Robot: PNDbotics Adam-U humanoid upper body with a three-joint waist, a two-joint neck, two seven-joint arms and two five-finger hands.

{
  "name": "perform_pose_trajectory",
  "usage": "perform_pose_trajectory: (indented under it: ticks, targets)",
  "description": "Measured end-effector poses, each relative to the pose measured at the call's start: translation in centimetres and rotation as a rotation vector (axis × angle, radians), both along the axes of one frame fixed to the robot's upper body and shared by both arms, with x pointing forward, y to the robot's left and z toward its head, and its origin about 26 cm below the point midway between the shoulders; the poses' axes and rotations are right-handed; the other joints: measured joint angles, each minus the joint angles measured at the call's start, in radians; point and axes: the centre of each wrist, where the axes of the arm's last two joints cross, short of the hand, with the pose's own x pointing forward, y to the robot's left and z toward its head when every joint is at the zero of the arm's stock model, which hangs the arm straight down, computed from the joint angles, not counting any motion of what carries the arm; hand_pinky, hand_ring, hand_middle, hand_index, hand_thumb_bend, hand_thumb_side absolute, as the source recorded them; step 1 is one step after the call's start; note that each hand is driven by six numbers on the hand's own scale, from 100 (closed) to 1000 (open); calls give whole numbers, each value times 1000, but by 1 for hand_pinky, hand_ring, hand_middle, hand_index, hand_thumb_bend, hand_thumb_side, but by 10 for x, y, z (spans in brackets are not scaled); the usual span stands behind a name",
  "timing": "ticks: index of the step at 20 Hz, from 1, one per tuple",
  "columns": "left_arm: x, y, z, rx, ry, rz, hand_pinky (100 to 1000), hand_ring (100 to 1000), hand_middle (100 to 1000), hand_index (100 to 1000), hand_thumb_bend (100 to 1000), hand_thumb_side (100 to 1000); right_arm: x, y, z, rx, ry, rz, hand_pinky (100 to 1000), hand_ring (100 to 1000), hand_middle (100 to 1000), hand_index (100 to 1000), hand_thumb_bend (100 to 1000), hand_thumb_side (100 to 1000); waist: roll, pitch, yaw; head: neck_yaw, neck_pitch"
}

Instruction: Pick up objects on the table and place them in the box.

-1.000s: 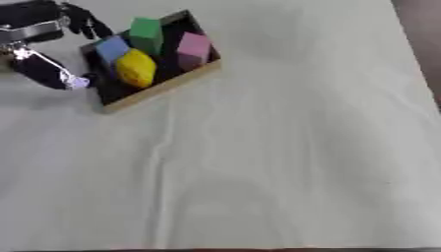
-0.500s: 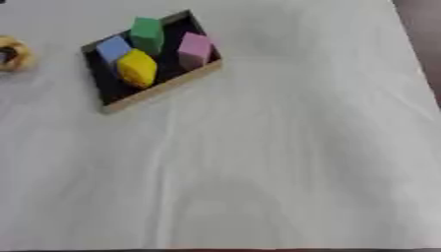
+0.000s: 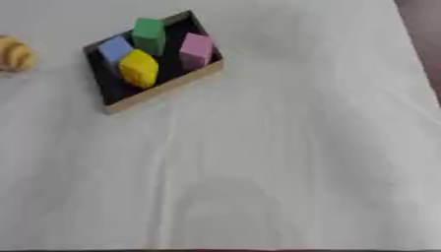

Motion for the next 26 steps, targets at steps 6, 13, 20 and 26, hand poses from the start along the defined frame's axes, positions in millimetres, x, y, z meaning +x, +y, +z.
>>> perform_pose_trajectory:
  ticks: [6, 13, 20, 26]
  targets:
    - [10, 11, -4, -28, 24, 45, 826, 818, 796, 922, 446, 184, 0, 1, 1, -1, -2, 2, 945, 885, 872, 846, 100, 639, 0, 0, -9, 15, -8]
    - [23, 15, -13, -41, 24, 89, 832, 837, 835, 930, 401, 138, 0, 1, 1, 0, -2, 2, 945, 885, 872, 846, 100, 643, 0, 1, -20, 35, -20]
    - [32, 23, -20, -20, 28, 145, 842, 858, 851, 920, 411, 100, -1, 2, 2, -1, -5, 3, 946, 885, 870, 845, 100, 647, 0, 19, -27, 49, -37]
    - [34, 26, -21, -19, 75, 144, 832, 851, 837, 908, 335, 100, -1, 2, 3, 2, -10, 0, 947, 882, 867, 844, 100, 652, 0, 36, -29, 56, -44]
